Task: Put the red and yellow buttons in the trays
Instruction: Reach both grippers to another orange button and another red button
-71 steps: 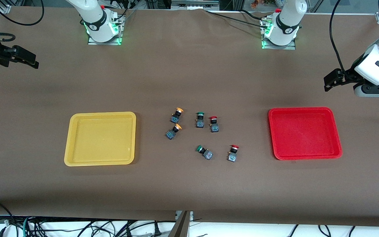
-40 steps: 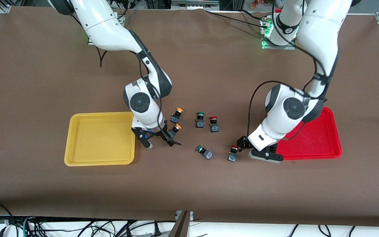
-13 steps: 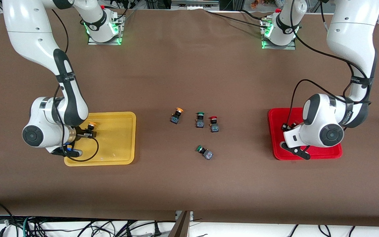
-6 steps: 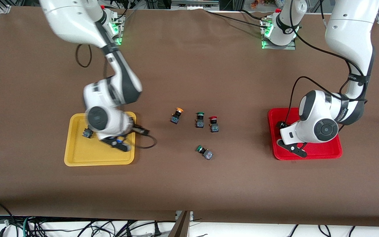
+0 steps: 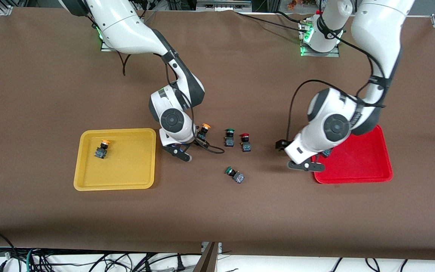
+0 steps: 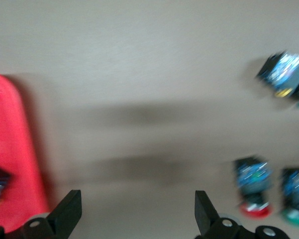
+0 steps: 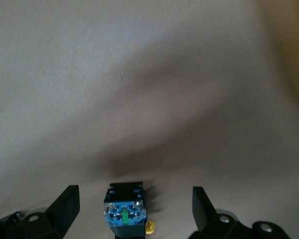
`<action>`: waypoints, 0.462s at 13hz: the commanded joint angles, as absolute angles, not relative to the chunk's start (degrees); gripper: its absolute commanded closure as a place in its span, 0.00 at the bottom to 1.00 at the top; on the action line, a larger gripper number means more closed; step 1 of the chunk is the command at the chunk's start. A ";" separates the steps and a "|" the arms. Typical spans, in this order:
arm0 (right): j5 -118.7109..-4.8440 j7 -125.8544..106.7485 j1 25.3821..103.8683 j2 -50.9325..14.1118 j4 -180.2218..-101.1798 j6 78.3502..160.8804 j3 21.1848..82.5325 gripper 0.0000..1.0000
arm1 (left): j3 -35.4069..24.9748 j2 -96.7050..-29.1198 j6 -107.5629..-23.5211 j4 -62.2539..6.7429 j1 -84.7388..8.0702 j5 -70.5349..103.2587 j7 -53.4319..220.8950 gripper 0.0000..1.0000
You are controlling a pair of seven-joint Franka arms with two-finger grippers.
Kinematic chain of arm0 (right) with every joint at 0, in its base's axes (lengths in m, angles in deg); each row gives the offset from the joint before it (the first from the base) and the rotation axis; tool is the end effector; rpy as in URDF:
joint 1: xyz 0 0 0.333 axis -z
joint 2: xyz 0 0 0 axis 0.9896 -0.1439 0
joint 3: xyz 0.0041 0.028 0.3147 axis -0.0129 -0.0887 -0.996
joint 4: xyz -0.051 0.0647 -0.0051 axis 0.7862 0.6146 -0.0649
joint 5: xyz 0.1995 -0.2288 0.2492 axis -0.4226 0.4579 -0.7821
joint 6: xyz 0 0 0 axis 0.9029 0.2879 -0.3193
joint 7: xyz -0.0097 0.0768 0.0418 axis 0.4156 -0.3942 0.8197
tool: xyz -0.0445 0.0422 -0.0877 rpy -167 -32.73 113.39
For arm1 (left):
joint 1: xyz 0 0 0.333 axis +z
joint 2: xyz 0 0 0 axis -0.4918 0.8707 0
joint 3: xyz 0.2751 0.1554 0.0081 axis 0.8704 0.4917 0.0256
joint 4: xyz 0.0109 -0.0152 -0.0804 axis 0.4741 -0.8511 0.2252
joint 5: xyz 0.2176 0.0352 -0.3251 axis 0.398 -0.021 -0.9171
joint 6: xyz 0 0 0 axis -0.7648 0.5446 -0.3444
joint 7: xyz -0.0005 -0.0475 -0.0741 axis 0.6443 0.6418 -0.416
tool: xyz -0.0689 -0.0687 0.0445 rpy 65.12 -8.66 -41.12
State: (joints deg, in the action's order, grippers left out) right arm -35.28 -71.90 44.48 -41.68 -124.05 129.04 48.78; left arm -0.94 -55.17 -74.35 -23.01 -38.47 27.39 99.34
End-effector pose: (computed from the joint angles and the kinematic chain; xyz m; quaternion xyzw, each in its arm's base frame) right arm 0.5820 0.4203 0.1994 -0.9680 0.2416 0.0659 0.0144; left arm 0.6337 -0.2464 0.2781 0.9985 0.0000 -0.0319 0.0436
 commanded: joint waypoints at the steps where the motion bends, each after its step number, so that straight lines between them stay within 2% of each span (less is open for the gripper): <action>1: -36.45 -72.24 42.53 -42.67 -123.59 129.15 49.22 0.00 | -0.51 -51.90 -81.60 -23.05 -43.06 26.58 111.08 0.00; 2: -36.45 -72.42 41.83 -42.84 -123.59 129.67 49.22 0.21 | -0.43 -50.32 -83.54 -22.97 -45.00 27.11 113.73 0.00; 3: -36.45 -72.50 41.56 -42.93 -123.77 130.03 49.22 0.74 | -0.25 -49.08 -84.95 -23.05 -46.23 27.29 115.32 0.00; 4: -36.45 -72.50 41.47 -43.28 -123.77 130.38 49.22 0.98 | -0.16 -48.03 -85.31 -22.97 -46.68 27.64 115.42 0.00; 6: -36.36 -72.33 41.47 -43.29 -123.77 131.69 49.22 1.00 | -0.16 -47.49 -86.71 -23.05 -46.95 28.08 115.43 0.00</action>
